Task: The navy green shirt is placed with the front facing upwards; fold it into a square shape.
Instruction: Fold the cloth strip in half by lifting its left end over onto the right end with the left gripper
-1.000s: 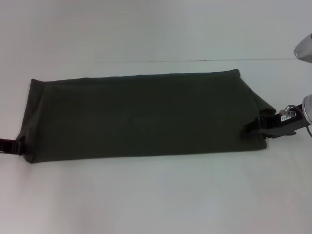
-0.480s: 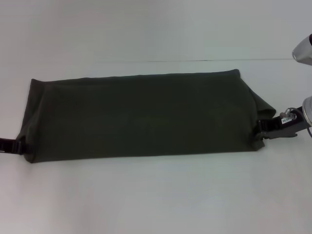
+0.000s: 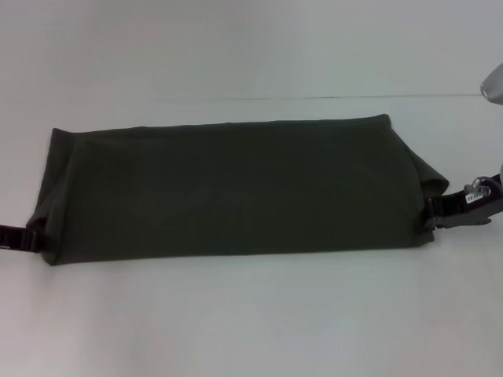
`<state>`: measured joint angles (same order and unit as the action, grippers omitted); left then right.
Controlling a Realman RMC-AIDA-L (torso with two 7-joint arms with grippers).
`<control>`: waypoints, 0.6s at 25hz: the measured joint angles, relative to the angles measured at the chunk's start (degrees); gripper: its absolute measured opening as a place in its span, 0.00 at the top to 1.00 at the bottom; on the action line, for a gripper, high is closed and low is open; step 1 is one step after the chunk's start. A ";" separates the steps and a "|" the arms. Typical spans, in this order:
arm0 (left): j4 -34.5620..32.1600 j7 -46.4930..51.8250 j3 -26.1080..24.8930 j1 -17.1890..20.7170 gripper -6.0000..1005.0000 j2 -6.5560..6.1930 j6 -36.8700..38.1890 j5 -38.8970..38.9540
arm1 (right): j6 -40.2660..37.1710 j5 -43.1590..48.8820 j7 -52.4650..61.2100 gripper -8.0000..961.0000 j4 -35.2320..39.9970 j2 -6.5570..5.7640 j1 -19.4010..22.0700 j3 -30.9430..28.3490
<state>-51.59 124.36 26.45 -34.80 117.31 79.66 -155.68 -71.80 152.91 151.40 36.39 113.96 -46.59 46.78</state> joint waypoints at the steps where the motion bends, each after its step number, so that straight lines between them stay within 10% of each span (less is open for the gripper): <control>1: 0.00 0.01 0.00 0.00 0.99 -0.02 0.06 -0.06 | -0.32 0.01 -0.14 0.98 0.00 -0.09 0.02 -0.02; 15: -3.16 0.11 0.00 0.17 0.99 -0.70 10.74 -6.20 | -12.41 0.10 -3.33 0.96 0.72 -0.94 0.82 0.03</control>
<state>-54.75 124.47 26.45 -34.63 116.62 90.40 -161.89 -84.21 153.01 148.07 37.11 113.01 -45.78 46.81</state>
